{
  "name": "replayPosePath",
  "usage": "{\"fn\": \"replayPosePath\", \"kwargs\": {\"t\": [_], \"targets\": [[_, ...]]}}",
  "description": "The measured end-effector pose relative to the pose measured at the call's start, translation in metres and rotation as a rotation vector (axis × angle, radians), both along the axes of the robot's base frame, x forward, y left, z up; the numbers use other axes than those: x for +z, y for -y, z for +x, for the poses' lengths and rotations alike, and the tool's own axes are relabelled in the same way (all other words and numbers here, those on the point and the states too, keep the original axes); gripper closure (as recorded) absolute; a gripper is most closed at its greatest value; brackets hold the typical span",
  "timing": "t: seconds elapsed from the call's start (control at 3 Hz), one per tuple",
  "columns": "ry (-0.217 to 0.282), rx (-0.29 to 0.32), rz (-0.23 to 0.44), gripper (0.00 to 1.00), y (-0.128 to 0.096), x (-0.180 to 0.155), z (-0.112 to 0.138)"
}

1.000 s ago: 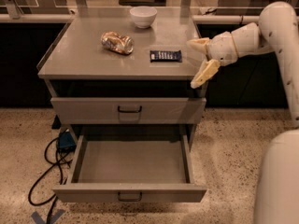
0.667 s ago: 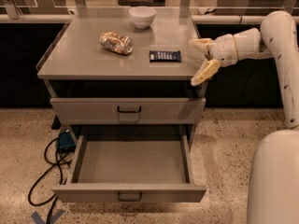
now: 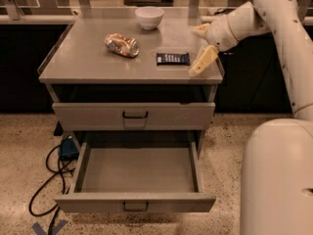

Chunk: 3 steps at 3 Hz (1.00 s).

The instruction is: Place rxbar blueberry into middle drawer

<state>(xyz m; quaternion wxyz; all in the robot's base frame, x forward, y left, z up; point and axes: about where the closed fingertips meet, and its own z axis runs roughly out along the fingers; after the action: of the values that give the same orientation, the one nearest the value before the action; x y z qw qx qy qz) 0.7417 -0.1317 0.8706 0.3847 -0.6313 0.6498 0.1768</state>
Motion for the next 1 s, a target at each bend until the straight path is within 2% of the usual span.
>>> {"fn": "replayPosePath", "kwargs": {"t": [0.33,0.67,1.0], "targets": [[0.014,-0.053,-0.1,0.0,-0.008,0.013,0.022],[0.032,-0.068,-0.112,0.0,-0.008,0.021,0.029],[0.011,-0.055,-0.042,0.0,-0.006,0.005,0.032]]}}
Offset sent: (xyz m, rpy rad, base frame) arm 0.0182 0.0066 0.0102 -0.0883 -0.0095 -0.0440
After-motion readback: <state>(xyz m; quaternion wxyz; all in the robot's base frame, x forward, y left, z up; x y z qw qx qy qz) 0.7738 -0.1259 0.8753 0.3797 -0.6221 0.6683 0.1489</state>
